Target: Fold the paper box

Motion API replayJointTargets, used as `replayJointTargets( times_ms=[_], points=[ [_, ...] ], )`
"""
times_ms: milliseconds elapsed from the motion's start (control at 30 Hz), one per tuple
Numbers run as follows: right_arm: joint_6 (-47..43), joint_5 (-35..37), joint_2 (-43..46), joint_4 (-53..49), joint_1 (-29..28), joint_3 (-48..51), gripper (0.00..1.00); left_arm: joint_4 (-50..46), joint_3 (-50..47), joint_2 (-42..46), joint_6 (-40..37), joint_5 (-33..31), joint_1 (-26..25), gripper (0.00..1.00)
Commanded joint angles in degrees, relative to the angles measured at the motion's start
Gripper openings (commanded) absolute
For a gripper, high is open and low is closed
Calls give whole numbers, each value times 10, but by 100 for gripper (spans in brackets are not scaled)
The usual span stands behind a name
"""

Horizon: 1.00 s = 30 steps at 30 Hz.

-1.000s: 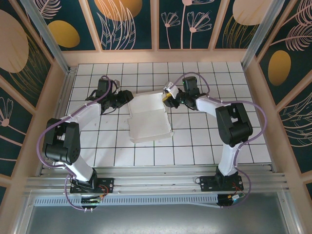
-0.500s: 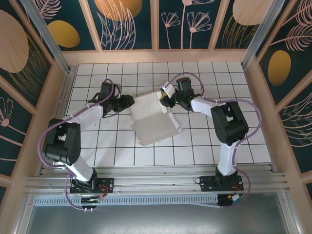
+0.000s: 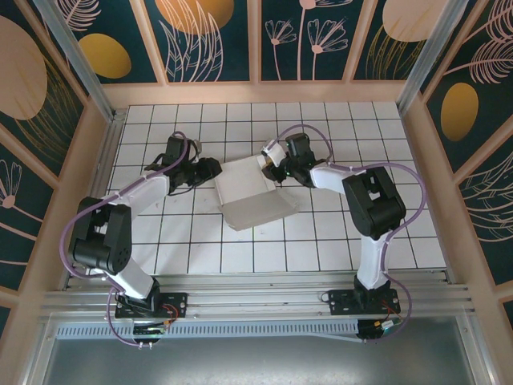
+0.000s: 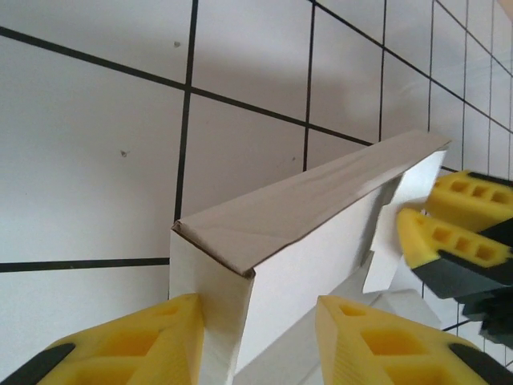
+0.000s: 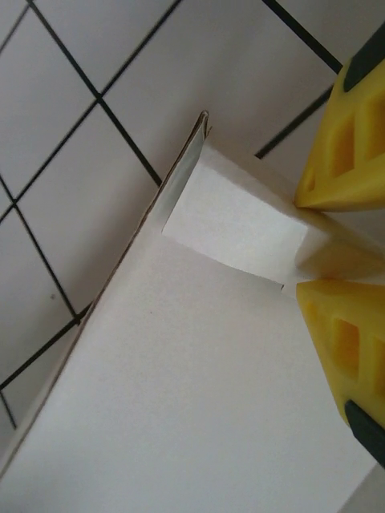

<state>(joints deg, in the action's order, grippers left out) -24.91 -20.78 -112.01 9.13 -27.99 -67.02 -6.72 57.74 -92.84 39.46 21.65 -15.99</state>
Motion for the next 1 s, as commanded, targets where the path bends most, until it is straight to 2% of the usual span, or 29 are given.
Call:
replayJointTargets(
  times_ms=[0,133,267,500,600,767,967],
  points=[
    [15,-23,15,-17,-46,5,27,67,-3,21,-12,60,-24,41],
    [53,32,-1,-76,-47,-30,26,54,-1,14,-6,51,-24,41],
    [71,54,-15,-114,-50,-49,12,39,-1,2,1,33,-23,42],
    [60,122,5,-105,-63,-32,0,34,-7,18,-7,-20,-24,44],
    [38,153,38,-67,-71,-10,0,54,-3,29,-11,-14,-23,45],
    [-17,192,110,37,-78,49,0,69,6,65,-46,-23,-23,57],
    [-125,244,197,256,-87,173,0,117,-17,164,-107,-48,-23,72]
  ],
)
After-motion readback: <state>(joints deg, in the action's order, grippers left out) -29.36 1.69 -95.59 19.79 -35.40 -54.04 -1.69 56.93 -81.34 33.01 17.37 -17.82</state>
